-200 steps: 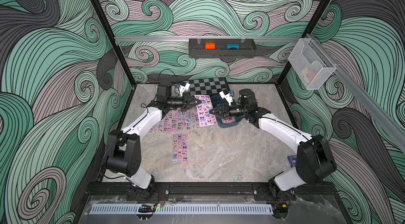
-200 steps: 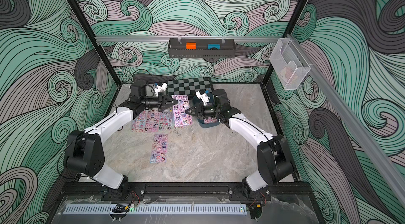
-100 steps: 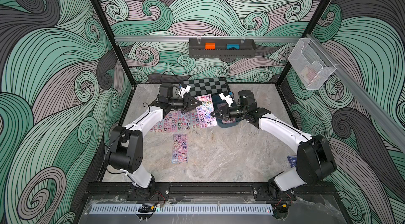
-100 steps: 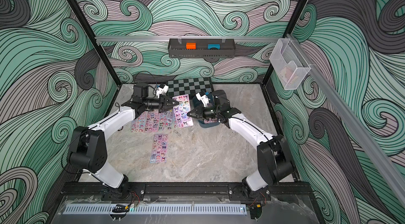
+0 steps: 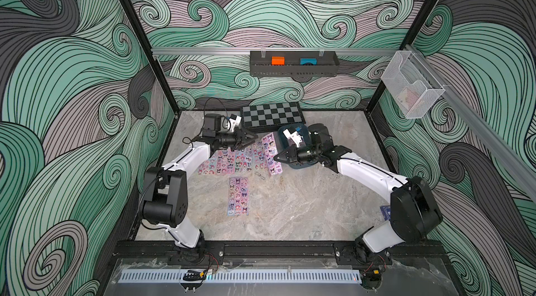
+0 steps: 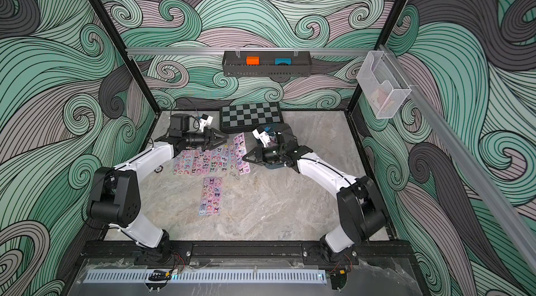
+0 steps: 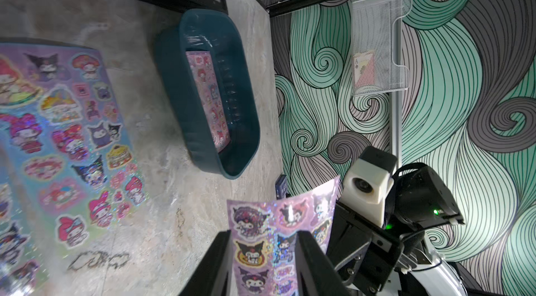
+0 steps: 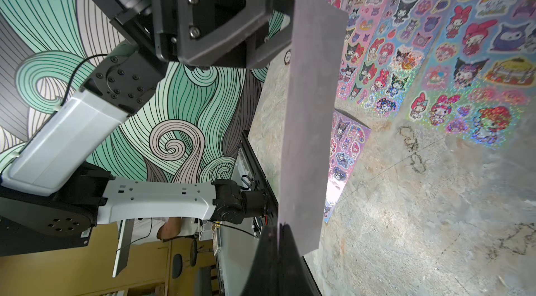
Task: Take the stickers out of the storage box
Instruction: Place the sticker at the center of the board.
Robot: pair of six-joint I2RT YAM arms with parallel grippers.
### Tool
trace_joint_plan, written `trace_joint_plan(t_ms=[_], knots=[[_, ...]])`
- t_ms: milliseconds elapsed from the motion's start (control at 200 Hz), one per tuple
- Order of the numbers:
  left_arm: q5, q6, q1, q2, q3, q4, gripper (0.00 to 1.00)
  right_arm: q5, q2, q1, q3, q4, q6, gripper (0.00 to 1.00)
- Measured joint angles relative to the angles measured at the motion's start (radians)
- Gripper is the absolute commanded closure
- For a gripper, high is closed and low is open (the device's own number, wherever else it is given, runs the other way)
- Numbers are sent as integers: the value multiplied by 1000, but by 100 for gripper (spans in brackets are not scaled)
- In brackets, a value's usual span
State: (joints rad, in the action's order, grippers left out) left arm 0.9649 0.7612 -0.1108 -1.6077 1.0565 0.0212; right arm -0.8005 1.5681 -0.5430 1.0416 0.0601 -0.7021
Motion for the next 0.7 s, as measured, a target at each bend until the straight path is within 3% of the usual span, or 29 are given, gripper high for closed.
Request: trace_joint_plan(t_ms=[155,315,700], knots=[[-93,57,75,112,-150,-44,58,23,69,-95,-52,-63,-26,98],[-164,62,106,216,-165,-45,57,40,151,-172,-101,-164,-74,97],[-177,56,106,250,-162,-39,57,146,216,-163,-233,-250,-94,98]])
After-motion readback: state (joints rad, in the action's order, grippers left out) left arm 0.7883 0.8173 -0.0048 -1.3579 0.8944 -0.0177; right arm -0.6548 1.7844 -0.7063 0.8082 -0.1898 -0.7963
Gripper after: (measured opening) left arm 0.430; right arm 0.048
